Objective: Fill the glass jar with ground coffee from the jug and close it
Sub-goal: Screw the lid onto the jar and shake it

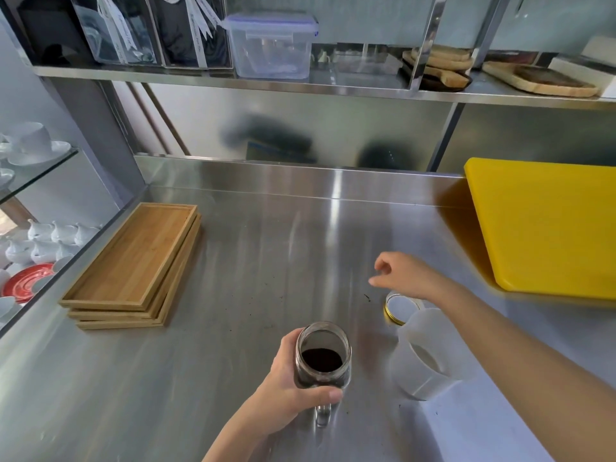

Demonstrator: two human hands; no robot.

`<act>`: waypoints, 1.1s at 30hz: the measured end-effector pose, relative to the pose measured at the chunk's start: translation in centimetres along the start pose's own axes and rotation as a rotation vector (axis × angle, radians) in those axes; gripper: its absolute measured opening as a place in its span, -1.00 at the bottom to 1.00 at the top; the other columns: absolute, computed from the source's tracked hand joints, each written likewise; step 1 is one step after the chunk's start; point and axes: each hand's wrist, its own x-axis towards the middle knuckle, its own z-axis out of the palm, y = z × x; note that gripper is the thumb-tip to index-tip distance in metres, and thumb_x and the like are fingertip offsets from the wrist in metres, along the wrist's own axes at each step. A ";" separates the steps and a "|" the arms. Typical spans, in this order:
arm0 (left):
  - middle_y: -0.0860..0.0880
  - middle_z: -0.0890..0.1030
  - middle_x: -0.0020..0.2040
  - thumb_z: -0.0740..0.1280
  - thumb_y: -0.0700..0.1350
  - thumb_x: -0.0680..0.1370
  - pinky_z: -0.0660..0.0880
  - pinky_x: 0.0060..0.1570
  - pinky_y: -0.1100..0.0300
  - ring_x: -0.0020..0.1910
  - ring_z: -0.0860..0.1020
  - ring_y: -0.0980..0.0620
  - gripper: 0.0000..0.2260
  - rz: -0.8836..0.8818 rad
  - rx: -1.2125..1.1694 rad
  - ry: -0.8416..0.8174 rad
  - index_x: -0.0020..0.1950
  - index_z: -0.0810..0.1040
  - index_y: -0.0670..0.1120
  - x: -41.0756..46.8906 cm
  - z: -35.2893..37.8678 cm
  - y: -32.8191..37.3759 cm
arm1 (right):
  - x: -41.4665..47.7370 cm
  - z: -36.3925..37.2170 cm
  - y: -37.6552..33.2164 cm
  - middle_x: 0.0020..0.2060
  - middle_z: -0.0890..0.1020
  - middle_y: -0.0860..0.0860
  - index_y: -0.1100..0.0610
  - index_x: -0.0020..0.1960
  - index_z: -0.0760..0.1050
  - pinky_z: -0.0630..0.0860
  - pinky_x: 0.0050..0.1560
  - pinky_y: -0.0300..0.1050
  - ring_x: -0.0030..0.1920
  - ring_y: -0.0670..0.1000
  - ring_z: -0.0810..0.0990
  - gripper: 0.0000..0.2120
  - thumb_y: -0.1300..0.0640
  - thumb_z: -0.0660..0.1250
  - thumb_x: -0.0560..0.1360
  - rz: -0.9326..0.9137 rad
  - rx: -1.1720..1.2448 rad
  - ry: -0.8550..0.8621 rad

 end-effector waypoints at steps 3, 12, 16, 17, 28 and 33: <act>-0.01 0.48 0.27 0.56 -0.06 0.17 0.43 0.11 0.35 0.23 0.50 0.18 -0.24 -0.003 -0.010 -0.011 0.26 0.26 0.11 0.1 -0.1 0.2 | 1.1 0.9 2.6 0.28 0.43 0.12 0.14 0.33 0.32 0.46 0.08 -0.03 0.15 0.13 0.48 -0.43 -0.03 0.39 0.41 0.109 -0.246 -0.156; 0.00 0.48 0.27 0.55 -0.04 0.19 0.41 0.08 0.42 0.21 0.50 0.22 -0.23 -0.006 -0.009 -0.005 0.28 0.24 0.11 0.0 -0.1 0.1 | 3.3 2.9 5.8 0.43 0.31 0.01 -0.02 0.48 0.04 0.37 0.30 0.06 0.37 0.12 0.33 -0.02 -0.21 0.48 0.23 0.254 -0.471 -0.421; -0.01 0.48 0.27 0.55 -0.03 0.19 0.40 0.08 0.44 0.21 0.49 0.21 -0.24 0.000 -0.006 -0.003 0.29 0.24 0.11 0.1 -0.1 -0.1 | 3.2 2.9 5.2 0.12 0.48 0.02 0.01 0.21 0.31 0.50 0.04 -0.02 0.11 0.09 0.50 -0.40 -0.08 0.47 0.26 0.165 -0.564 -0.386; 0.00 0.48 0.27 0.55 -0.02 0.19 0.40 0.08 0.43 0.22 0.49 0.21 -0.24 0.001 0.000 -0.003 0.29 0.24 0.12 0.2 -0.1 -0.1 | 3.1 2.8 4.9 0.02 0.47 0.01 0.02 0.09 0.31 0.49 -0.07 -0.07 0.01 0.08 0.50 -0.51 -0.04 0.45 0.27 0.154 -0.572 -0.382; 0.02 0.46 0.31 0.58 0.05 0.19 0.33 0.38 0.03 0.33 0.40 0.08 -0.21 -0.017 0.073 -0.013 0.31 0.25 0.21 0.9 -0.7 -1.1 | 1.2 -0.8 0.7 0.01 0.38 0.02 -0.35 0.21 0.26 0.52 -0.09 -0.03 -0.13 0.08 0.55 -0.49 -0.13 0.31 0.30 -0.073 -0.235 -0.100; 0.00 0.47 0.29 0.59 0.03 0.18 0.34 0.37 0.05 0.30 0.44 0.08 -0.22 -0.021 0.065 -0.025 0.28 0.26 0.21 1.0 -0.7 -1.1 | -2.0 -1.0 -3.3 -0.15 0.44 -0.07 0.03 0.00 0.26 0.39 -0.12 -0.06 -0.14 0.07 0.52 -0.56 -0.12 0.42 0.33 -0.265 0.016 0.046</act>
